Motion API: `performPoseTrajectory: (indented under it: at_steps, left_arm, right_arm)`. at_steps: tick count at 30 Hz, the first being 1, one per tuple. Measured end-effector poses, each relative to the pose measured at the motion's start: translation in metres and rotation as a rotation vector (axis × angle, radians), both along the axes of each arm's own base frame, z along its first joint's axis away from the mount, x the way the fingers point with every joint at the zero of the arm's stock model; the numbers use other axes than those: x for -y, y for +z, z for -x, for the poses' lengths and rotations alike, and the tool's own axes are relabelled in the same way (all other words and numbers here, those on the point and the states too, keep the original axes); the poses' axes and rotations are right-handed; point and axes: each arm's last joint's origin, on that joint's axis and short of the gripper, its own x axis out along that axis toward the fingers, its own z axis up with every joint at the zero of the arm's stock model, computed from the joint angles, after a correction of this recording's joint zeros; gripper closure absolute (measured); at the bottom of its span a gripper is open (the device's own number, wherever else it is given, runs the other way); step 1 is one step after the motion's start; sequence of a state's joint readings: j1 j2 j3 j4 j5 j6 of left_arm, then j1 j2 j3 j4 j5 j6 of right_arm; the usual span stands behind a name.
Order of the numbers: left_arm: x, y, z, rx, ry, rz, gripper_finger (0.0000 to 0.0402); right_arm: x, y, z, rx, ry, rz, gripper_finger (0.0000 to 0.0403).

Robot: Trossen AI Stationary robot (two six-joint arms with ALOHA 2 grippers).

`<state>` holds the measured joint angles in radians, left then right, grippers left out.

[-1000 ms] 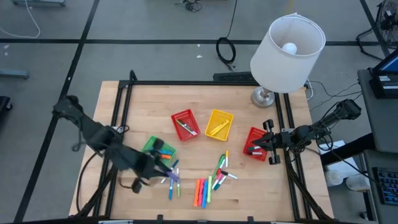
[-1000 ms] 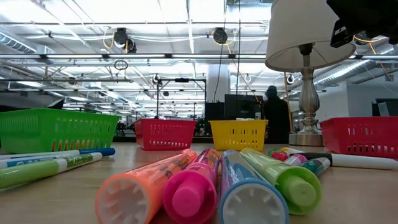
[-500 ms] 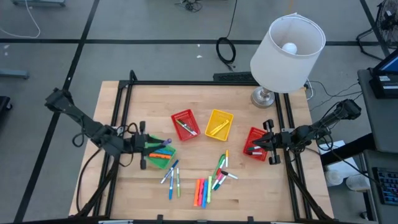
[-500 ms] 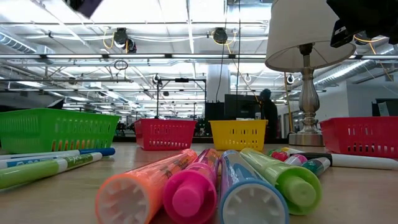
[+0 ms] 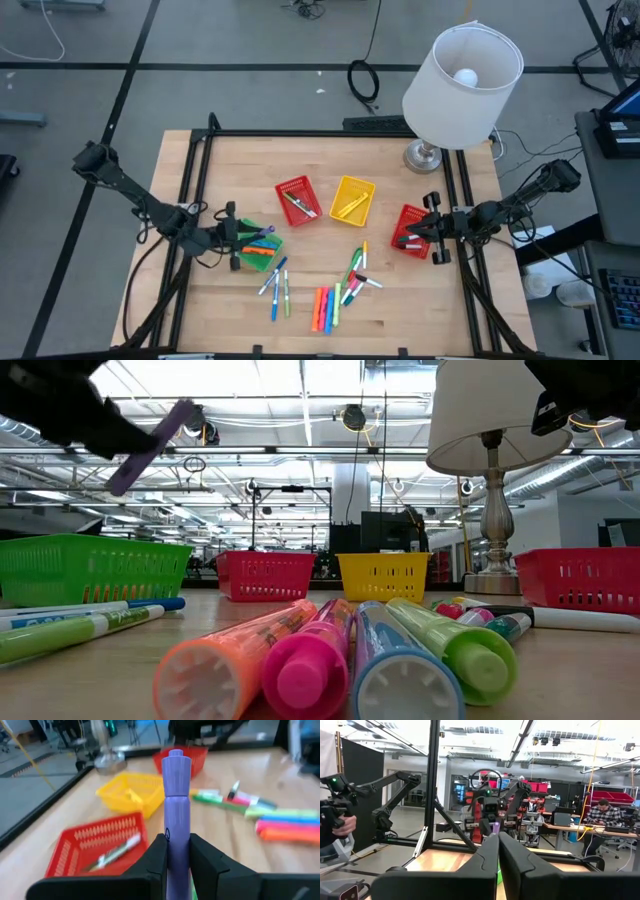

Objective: Pick & Place Markers
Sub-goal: Put the purple highlighter into the green bin

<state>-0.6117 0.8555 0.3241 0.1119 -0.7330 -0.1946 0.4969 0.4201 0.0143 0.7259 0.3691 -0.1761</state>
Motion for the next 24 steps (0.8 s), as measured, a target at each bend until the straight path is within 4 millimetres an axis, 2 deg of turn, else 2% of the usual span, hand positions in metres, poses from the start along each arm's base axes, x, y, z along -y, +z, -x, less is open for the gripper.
performPoseTrajectory:
  at_steps: [11, 18, 24]
  left_arm:
    - [-0.004, -0.018, 0.009, -0.178, 0.016, 0.034, 0.0346]
    - [-0.004, -0.017, 0.008, -0.169, 0.009, 0.040, 0.0346]
    - [0.004, -0.007, 0.001, -0.198, -0.026, 0.039, 0.0346]
  right_arm:
    - [0.000, -0.001, 0.000, -0.006, 0.002, -0.004, 0.0403]
    - [-0.001, -0.003, -0.002, -0.031, 0.008, -0.015, 0.0403]
    - [-0.001, -0.006, -0.005, -0.059, -0.037, -0.047, 0.0403]
